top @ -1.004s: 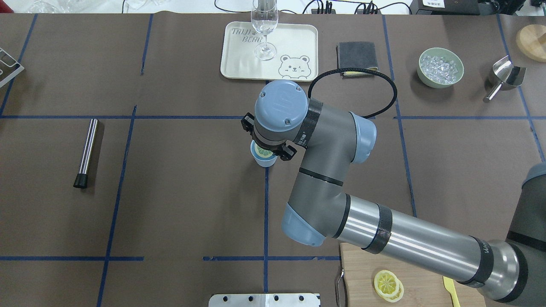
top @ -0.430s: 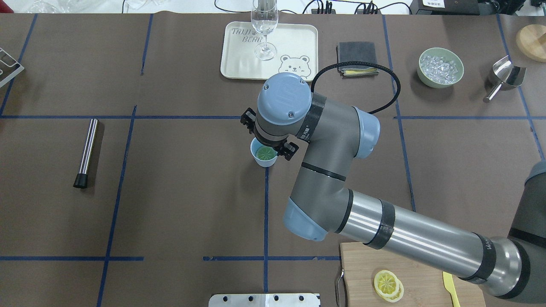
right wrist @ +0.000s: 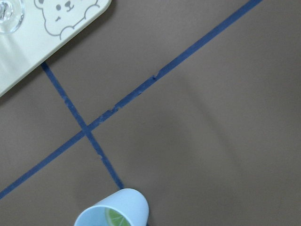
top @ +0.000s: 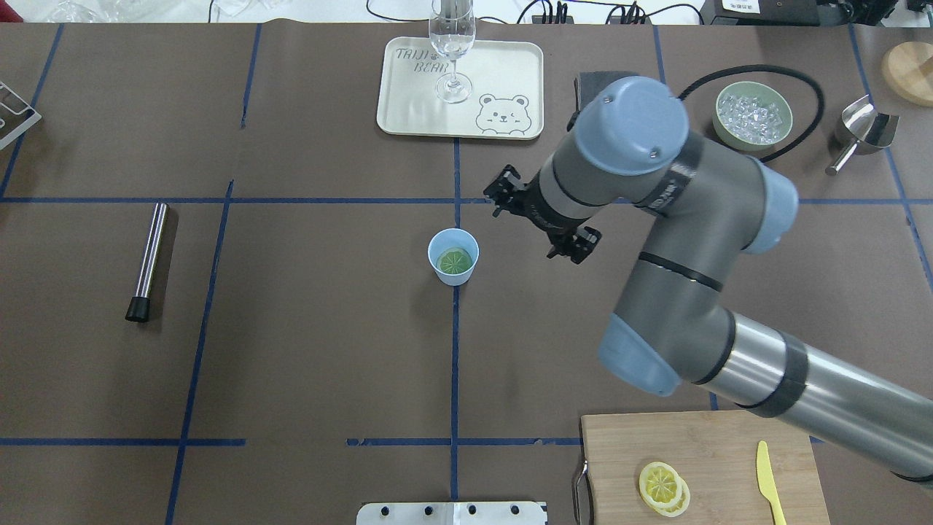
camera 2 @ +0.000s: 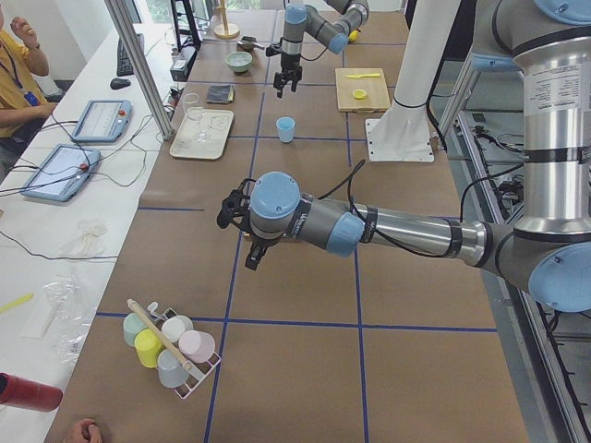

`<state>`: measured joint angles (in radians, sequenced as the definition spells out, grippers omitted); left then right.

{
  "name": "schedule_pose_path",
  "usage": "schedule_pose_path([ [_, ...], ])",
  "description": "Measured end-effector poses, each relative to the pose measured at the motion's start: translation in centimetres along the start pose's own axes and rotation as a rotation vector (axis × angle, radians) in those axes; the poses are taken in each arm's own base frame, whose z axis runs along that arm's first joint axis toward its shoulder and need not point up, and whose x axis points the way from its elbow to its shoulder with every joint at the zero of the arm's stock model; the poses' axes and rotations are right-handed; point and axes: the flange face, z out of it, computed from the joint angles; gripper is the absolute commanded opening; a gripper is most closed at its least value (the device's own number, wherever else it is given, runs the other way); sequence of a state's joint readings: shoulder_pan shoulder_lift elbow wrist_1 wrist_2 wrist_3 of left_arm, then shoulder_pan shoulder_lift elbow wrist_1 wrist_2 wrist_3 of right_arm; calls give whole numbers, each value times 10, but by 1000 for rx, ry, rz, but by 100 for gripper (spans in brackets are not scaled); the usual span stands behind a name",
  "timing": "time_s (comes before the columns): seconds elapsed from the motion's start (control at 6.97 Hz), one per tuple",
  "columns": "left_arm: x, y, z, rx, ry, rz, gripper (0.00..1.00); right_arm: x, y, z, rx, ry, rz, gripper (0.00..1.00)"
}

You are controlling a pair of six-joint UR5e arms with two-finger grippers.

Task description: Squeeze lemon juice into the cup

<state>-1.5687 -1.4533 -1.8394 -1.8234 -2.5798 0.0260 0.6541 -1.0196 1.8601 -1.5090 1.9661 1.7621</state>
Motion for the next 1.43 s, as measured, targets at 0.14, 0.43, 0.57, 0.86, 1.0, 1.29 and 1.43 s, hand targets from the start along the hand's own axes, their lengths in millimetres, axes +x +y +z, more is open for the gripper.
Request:
schedule_pose_path([
  [0.14, -4, 0, -1, 10, -38, 15, 100, 39, -22, -16, 2, 10, -61, 100],
  [0.43, -18, -3, -6, 42, -201, 56, 100, 115, -63, -29, 27, 71, -214, 100],
  [0.57, -21, -3, -8, 50, -233, 64, 100, 145, -85, -34, 41, 104, -280, 100],
  [0.86, -27, -1, -6, 47, -248, 58, 100, 198, -126, -45, 52, 163, -376, 100],
  [1.0, -31, 1, -3, 41, -248, 51, 100, 224, -147, -52, 53, 191, -417, 100],
  [1.29, -35, 2, 0, 32, -248, 42, 100, 280, -192, -76, 54, 236, -503, 100],
  [1.43, -36, 2, 1, 30, -250, 37, 100, 309, -215, -92, 52, 249, -542, 100],
])
